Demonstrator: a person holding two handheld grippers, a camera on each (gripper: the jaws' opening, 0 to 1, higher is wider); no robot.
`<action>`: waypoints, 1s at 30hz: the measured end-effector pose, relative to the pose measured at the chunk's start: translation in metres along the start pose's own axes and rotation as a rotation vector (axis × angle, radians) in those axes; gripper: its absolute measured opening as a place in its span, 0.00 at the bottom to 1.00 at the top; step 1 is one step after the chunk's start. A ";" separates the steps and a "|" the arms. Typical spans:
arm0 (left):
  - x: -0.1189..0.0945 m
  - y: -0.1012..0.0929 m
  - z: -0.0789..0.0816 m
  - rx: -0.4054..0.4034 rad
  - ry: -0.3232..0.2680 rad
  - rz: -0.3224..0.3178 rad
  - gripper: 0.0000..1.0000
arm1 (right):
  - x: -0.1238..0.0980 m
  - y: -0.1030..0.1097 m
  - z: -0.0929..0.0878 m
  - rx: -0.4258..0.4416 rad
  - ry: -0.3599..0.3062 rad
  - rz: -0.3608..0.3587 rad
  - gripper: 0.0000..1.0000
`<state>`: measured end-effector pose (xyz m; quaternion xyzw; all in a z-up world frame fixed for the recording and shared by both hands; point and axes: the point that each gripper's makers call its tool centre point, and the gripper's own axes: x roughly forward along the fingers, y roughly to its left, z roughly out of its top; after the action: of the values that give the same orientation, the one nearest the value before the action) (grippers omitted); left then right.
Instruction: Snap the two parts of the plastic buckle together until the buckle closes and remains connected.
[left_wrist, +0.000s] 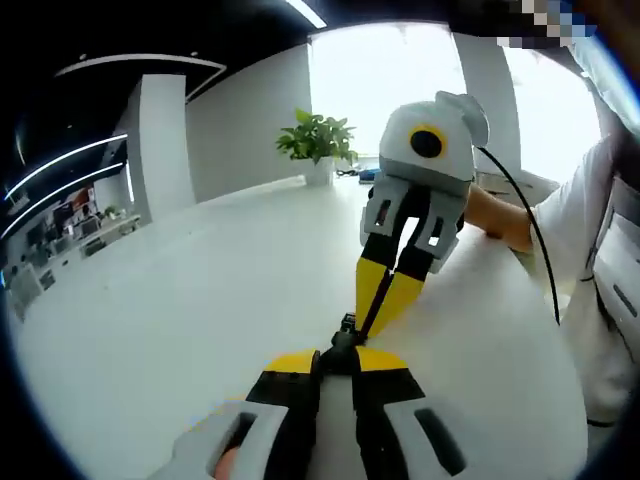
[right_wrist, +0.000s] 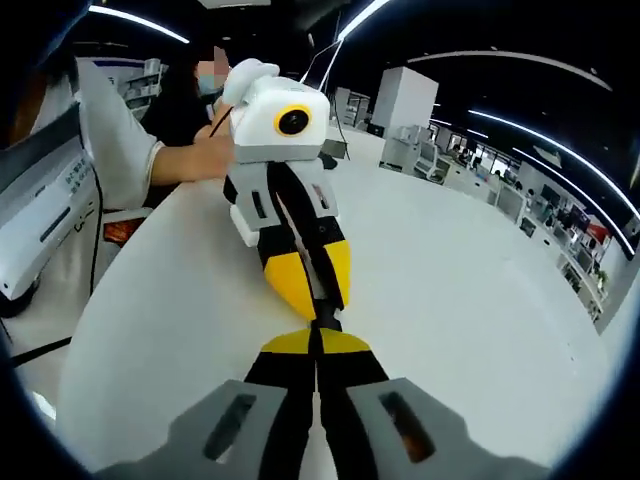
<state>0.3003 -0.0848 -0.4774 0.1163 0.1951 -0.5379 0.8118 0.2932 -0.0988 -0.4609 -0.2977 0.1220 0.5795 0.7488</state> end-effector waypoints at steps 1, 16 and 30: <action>-0.001 0.000 0.000 -0.001 0.003 -0.015 0.10 | -0.001 -0.002 0.005 0.028 -0.065 -0.012 0.01; -0.001 0.004 0.000 -0.007 -0.019 -0.029 0.19 | -0.009 -0.003 -0.015 0.192 -0.084 0.082 0.22; -0.002 0.004 -0.003 -0.028 -0.032 -0.057 0.13 | -0.008 0.001 -0.021 0.203 -0.067 0.091 0.16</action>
<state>0.3027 -0.0805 -0.4797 0.0905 0.1929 -0.5599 0.8007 0.2936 -0.1170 -0.4733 -0.1951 0.1684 0.6071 0.7517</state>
